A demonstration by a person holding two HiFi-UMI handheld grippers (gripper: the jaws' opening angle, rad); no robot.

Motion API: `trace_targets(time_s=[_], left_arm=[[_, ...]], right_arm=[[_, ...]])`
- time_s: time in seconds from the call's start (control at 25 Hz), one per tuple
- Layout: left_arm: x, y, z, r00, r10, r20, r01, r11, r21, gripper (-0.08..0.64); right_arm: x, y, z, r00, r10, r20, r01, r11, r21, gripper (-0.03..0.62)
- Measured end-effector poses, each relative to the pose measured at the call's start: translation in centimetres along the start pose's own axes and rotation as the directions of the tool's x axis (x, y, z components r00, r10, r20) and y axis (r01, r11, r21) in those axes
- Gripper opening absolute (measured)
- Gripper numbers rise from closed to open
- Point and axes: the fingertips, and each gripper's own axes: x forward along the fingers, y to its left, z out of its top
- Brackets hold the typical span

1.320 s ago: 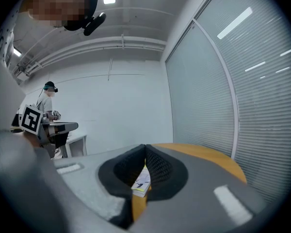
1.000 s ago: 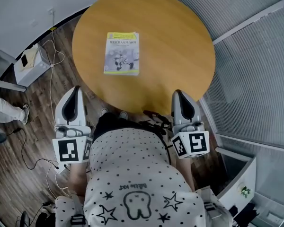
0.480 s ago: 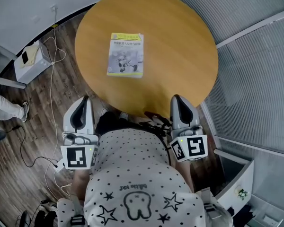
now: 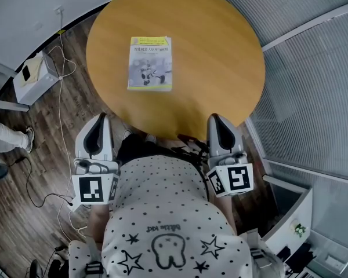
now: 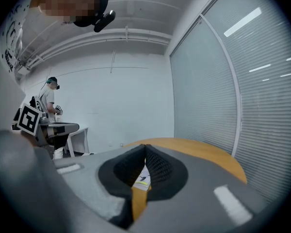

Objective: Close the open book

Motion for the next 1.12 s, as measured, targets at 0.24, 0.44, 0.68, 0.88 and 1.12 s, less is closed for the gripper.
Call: trace_targets(time_s=[0.24, 0.44, 0.68, 0.88, 1.12], left_arm=[[0.2, -0.1, 0.1, 1.0, -0.007, 0.003, 0.007, 1.0, 0.001, 0.008], [0.6, 0.5, 0.4, 1.0, -0.007, 0.013, 0.007, 1.0, -0.003, 0.009], [0.5, 1.5, 0.5, 1.0, -0.003, 0.025, 0.004, 1.0, -0.006, 0.009], [0.8, 1.4, 0.6, 1.0, 0.001, 0.031, -0.001, 1.0, -0.013, 0.009], [1.0, 0.9, 0.8, 0.999, -0.007, 0.037, 0.008, 1.0, -0.01, 0.009]], right_arm=[[-0.1, -0.1, 0.0, 1.0, -0.001, 0.0, 0.001, 1.0, 0.001, 0.005], [0.6, 0.6, 0.1, 1.0, 0.018, -0.001, -0.018, 1.0, -0.003, 0.005], [1.5, 1.9, 0.5, 0.999, 0.04, 0.008, -0.039, 0.999, -0.017, 0.003], [1.6, 1.7, 0.7, 0.999, 0.041, 0.013, -0.04, 0.999, -0.016, 0.005], [1.4, 1.5, 0.8, 0.999, 0.038, 0.014, -0.038, 0.999, -0.023, 0.005]])
